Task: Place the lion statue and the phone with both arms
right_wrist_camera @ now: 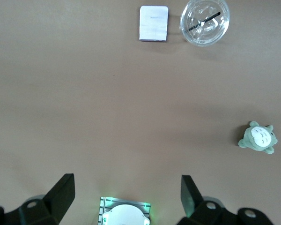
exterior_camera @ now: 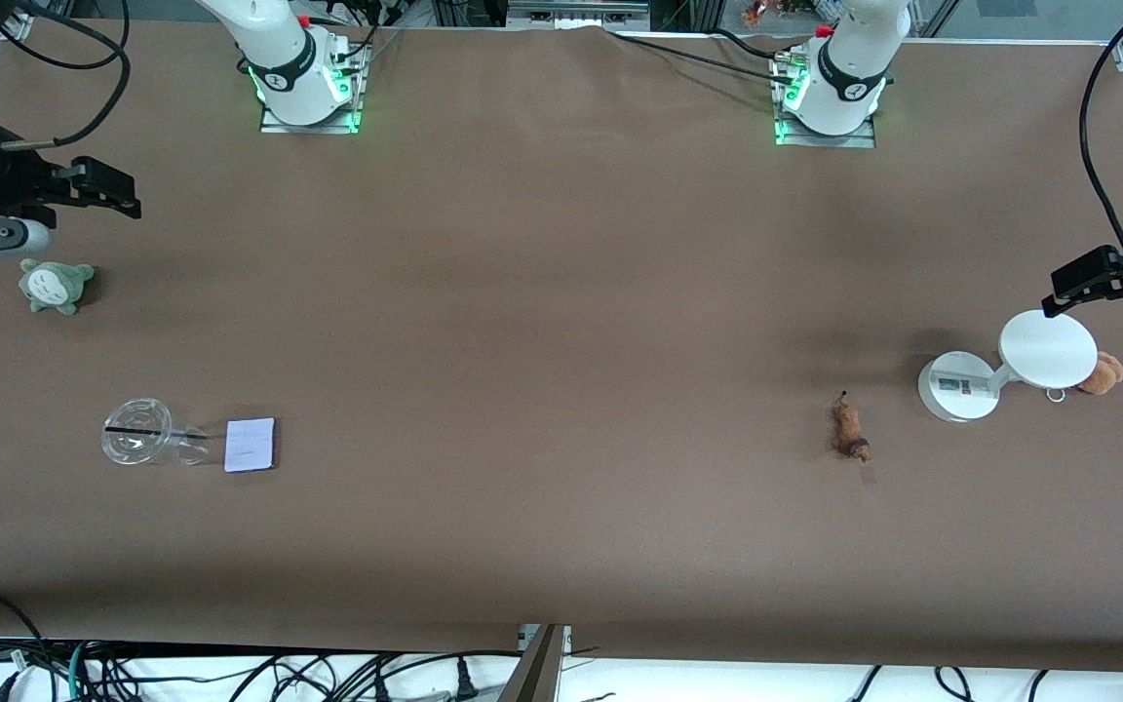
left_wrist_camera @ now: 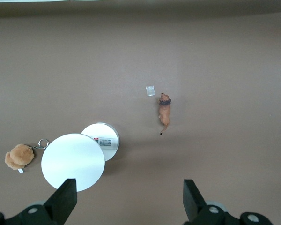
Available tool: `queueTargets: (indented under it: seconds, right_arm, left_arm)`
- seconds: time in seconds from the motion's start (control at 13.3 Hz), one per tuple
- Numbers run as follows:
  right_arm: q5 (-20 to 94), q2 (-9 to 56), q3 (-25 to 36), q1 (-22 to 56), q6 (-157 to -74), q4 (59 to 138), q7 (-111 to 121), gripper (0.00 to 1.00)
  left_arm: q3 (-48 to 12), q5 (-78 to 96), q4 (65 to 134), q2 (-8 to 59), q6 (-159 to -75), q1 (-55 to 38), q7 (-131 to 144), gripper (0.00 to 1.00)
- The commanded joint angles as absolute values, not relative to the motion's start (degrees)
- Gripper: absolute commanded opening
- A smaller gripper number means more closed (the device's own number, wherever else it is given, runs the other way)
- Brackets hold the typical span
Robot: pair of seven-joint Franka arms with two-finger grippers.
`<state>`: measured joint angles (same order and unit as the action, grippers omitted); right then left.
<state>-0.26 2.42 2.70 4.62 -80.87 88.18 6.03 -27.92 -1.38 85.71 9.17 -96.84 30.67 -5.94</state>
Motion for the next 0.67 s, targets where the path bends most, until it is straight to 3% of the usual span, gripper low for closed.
queueTargets:
  seconds: [0.0,0.45,0.6]
  right_arm:
    - [0.9,2.2,2.5,4.0,-81.6,88.8,7.0,1.0]
    - [1.0,5.7,3.6,4.0,-80.9,84.4,7.2,1.0]
    - [1.1,5.8,3.6,4.1,-81.1,84.3,7.2,1.0]
  left_arm:
    - [-28.0,-1.1,84.9,10.5,-96.6,30.4,-7.1,1.0]
    - [-27.5,-1.1,84.6,9.8,-95.3,27.3,-6.9,1.0]
    - [-19.1,-0.9,85.6,7.0,-94.0,18.6,-6.4,1.0]
